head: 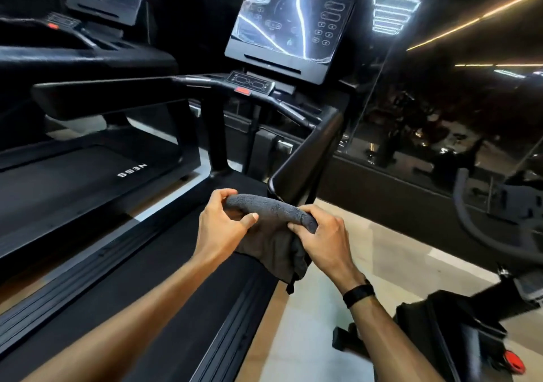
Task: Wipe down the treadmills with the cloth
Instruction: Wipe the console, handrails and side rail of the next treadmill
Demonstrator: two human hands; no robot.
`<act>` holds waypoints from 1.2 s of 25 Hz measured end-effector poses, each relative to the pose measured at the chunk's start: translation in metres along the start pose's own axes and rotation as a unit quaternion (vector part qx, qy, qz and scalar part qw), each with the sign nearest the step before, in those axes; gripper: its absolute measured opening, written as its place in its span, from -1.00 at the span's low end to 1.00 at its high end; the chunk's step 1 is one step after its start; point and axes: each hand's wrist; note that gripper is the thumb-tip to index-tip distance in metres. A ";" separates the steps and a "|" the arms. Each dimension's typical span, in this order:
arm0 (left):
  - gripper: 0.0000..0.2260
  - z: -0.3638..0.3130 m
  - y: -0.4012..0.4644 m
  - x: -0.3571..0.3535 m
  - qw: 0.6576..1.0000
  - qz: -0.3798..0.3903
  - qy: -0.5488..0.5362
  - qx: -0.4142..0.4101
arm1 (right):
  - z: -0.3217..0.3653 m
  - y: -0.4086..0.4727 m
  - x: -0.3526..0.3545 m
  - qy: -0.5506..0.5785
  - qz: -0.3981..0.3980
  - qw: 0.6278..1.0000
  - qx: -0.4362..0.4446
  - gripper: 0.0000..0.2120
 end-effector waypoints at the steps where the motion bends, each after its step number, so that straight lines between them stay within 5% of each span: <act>1: -0.37 0.002 0.007 -0.012 1.000 -0.003 -0.024 0.003 | -0.003 0.013 -0.001 0.000 0.001 1.000 0.019 -0.80; 6: 0.00 0.003 0.009 -0.082 0.980 0.019 -0.155 0.122 | -0.012 0.056 -0.009 -0.007 -0.002 0.997 0.073 -0.85; 11: -0.26 -0.021 0.006 -0.126 0.968 0.035 -0.138 0.208 | -0.011 0.071 -0.010 0.025 -0.013 0.996 0.084 -0.85; 14: -0.22 -0.024 0.019 -0.133 0.962 0.007 -0.159 0.220 | -0.002 0.082 -0.003 0.095 0.047 0.991 0.085 -0.86; 17: -0.08 -0.018 0.030 -0.133 0.954 -0.042 -0.227 0.192 | -0.004 0.104 0.008 0.260 0.170 0.950 -0.019 -0.81; 19: -0.08 -0.018 0.037 -0.136 0.948 -0.080 -0.244 0.191 | -0.010 0.120 0.008 0.324 0.170 0.924 -0.106 -0.68; 22: -0.15 -0.018 0.045 -0.143 0.933 -0.118 -0.268 0.207 | -0.022 0.152 -0.011 0.159 0.071 0.984 -0.044 -0.80; 23: -0.19 -0.016 0.048 -0.145 0.930 -0.128 -0.276 0.209 | -0.024 0.163 -0.021 0.108 0.081 0.990 -0.043 -0.70; 26: -0.31 -0.004 0.057 -0.147 0.923 -0.147 -0.297 0.197 | -0.024 0.195 -0.052 0.049 0.163 0.970 -0.173 -0.16; 30: -0.56 0.012 0.073 -0.140 0.914 -0.105 -0.342 0.191 | -0.029 0.221 -0.085 -0.048 0.140 0.955 -0.258 -0.05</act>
Point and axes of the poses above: each hand's wrist, its own y-axis towards the middle knuckle, its own x-axis out of the back of the hand, z = x × y, and after that the axes turned 2 degrees about y, right-handed
